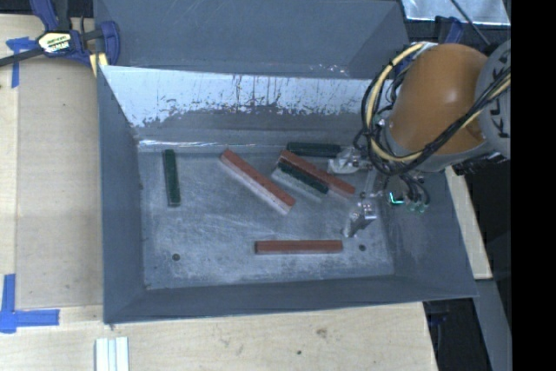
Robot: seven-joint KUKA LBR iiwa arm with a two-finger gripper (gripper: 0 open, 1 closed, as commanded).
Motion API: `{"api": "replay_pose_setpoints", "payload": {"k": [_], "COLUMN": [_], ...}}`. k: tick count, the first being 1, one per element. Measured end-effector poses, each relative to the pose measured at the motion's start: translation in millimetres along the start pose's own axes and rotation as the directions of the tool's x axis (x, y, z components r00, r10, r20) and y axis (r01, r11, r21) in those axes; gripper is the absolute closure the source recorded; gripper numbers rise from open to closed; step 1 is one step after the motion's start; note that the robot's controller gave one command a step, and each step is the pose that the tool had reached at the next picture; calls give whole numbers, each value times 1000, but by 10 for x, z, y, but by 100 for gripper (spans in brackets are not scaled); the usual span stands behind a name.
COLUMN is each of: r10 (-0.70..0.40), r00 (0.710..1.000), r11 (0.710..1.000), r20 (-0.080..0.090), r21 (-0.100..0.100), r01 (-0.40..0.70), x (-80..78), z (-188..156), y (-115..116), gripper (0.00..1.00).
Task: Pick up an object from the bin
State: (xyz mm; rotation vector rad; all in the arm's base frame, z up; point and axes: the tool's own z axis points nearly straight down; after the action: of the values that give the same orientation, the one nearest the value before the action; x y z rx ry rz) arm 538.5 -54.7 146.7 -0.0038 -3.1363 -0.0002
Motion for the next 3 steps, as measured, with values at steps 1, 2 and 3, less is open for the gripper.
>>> {"api": "replay_pose_setpoints", "payload": {"k": [1,2,3], "r10": [-1,74,74], "r00": [1000,997,997], "r11": [1000,997,997], "r20": [8,30,30], "r21": [1,0,0], "r01": [1,-74,-74], "x": [-20,-568,-568], "z": [-44,689,689], "y": [1,-131,-131], "gripper": [0,100,100]}}
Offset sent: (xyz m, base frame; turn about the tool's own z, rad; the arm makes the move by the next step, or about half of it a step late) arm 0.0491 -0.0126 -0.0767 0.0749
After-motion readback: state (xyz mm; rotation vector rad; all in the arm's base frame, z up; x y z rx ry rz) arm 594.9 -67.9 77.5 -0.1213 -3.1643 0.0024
